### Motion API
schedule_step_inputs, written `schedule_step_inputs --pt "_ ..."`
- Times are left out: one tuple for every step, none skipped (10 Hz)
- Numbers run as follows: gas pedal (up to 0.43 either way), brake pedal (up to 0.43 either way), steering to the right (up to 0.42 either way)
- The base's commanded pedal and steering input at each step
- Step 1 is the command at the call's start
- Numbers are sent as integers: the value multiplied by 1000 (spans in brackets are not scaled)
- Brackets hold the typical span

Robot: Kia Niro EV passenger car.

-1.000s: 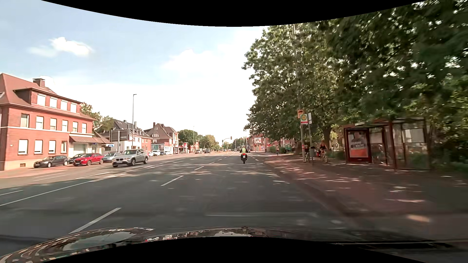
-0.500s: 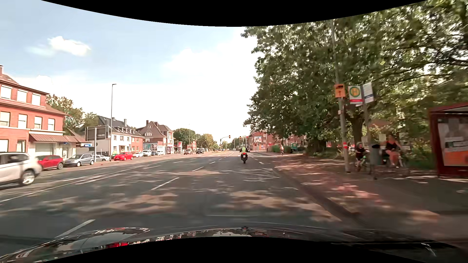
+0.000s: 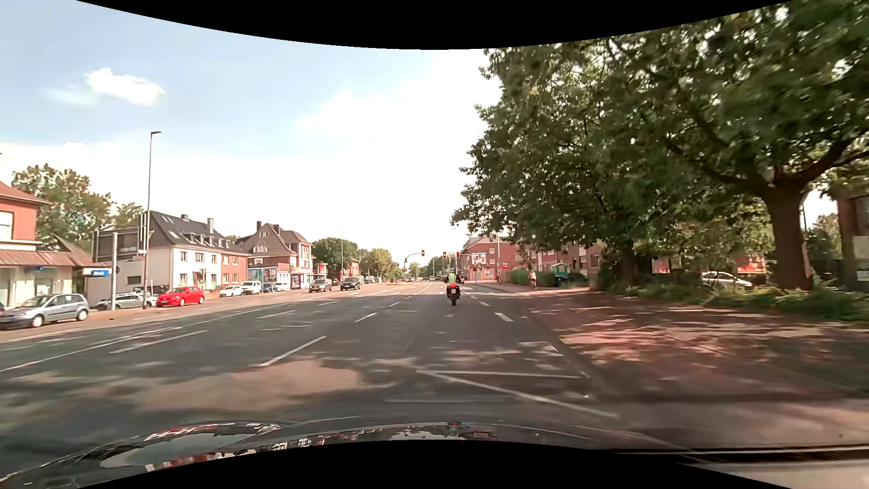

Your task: Follow the waypoints while adhering to traffic rules and regulations

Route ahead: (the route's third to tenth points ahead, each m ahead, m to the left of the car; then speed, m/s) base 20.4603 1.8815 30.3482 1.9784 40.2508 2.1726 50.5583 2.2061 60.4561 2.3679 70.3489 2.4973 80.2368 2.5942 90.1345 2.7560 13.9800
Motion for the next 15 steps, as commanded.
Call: schedule_step_inputs --pt "177 0 0" --pt "177 0 0" --pt "59 0 1" --pt "0 0 0" --pt "0 0 0" --pt "0 0 1" --pt "0 55 2" --pt "0 116 1" --pt "0 177 1" --pt "0 207 -1" --pt "0 201 -3" --pt "0 201 -4" --pt "0 201 -4" --pt "0 207 -4" --pt "0 201 -4"
